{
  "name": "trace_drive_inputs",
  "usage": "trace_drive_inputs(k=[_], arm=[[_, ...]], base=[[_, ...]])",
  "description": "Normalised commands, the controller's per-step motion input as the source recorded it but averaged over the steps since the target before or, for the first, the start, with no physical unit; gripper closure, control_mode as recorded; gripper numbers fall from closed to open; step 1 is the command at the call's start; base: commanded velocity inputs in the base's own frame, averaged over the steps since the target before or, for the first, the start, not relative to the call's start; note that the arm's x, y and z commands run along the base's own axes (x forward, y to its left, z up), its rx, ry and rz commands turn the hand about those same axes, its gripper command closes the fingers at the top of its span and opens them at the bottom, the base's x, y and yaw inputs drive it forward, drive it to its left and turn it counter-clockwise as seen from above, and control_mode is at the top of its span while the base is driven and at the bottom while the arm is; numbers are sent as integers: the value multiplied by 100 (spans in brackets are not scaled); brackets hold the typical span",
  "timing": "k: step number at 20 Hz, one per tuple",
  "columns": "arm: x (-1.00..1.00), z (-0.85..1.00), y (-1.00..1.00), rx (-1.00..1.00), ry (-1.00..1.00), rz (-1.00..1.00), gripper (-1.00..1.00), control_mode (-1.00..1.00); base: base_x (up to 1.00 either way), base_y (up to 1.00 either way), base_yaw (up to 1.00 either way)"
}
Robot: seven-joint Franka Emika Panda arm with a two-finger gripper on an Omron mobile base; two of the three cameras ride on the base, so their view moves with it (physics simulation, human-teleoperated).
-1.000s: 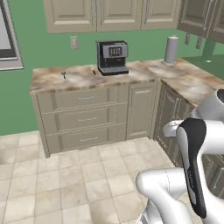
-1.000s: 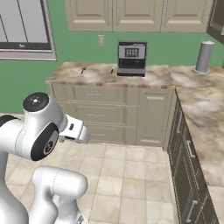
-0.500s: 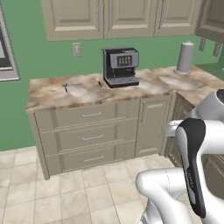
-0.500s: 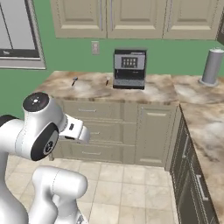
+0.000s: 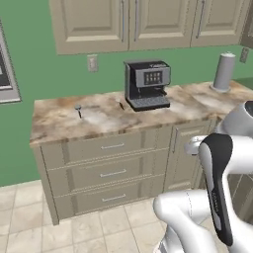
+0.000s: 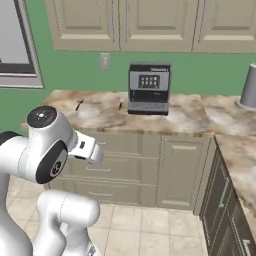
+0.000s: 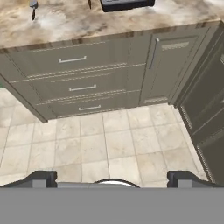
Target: Organize the utensils by type. Pick up the wooden spoons from the counter and place them in the open cabinet. Then pick up the metallic utensils from the counter and place them in the open drawer.
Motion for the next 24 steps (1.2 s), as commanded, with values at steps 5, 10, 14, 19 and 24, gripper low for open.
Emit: trace_drive_inputs(k=[5, 10, 14, 19, 24], arm=[[0, 0, 0, 0, 0, 0, -100, 100], [0, 0, 0, 0, 0, 0, -100, 100], [0, 0, 0, 0, 0, 0, -100, 100], [0, 0, 0, 0, 0, 0, -100, 100], [0, 0, 0, 0, 0, 0, -100, 100]], base=[[60, 45, -1], [61, 46, 0], [72, 33, 0], [69, 35, 0], [57, 24, 0]])
